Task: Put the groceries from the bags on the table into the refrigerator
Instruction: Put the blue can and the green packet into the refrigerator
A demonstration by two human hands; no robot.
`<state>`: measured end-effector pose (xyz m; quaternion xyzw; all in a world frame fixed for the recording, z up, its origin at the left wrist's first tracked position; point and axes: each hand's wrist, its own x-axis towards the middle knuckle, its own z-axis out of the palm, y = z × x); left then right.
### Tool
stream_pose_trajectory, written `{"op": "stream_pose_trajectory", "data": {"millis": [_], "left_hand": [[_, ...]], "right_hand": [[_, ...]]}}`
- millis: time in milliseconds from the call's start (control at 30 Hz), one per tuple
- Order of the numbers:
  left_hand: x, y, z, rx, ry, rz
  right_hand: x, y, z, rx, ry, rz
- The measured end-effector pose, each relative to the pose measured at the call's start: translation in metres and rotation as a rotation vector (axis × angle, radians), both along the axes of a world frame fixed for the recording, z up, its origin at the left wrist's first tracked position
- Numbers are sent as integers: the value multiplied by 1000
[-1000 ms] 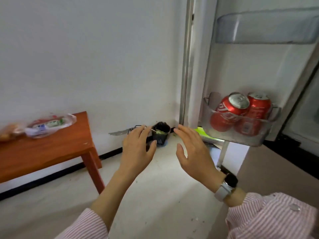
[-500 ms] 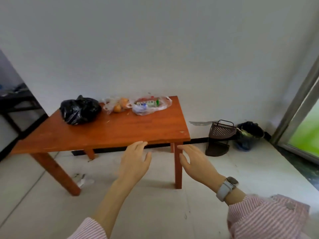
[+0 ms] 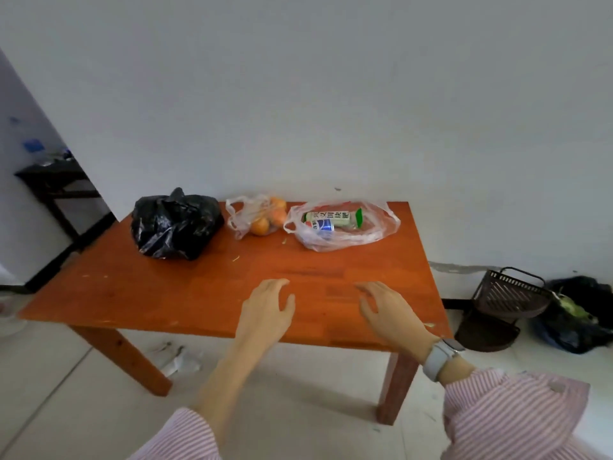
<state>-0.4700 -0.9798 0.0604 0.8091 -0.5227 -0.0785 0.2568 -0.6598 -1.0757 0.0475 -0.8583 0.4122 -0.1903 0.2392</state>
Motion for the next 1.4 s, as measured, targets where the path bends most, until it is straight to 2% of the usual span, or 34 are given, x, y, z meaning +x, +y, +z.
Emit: {"op": "stream_pose_trajectory", "data": {"millis": [167, 300, 533, 833, 1000, 1133, 1267, 1333, 1400], "left_hand": [[53, -113, 11, -17, -29, -34], [86, -177, -5, -9, -12, -54], [147, -303, -47, -18, -166, -142], [156, -422, -110, 310, -469, -513], [163, -450, -145, 422, -587, -540], [173, -453, -155, 280, -519, -544], [182, -445, -147, 33, -224, -421], [182, -439, -135, -30, -154, -352], [181, -435, -125, -56, -141, -317]], "right_hand": [[58, -106, 8, 18, 23, -23], [96, -165, -3, 47, 24, -35], [144, -266, -40, 135, 31, -245], [169, -348, -96, 380, 34, -477], [172, -382, -131, 460, 48, -538], [178, -408, -154, 451, 35, -592], [191, -431, -163, 584, 64, -746], [198, -439, -167, 665, -7, -797], [207, -441, -165, 651, -67, -804]]}}
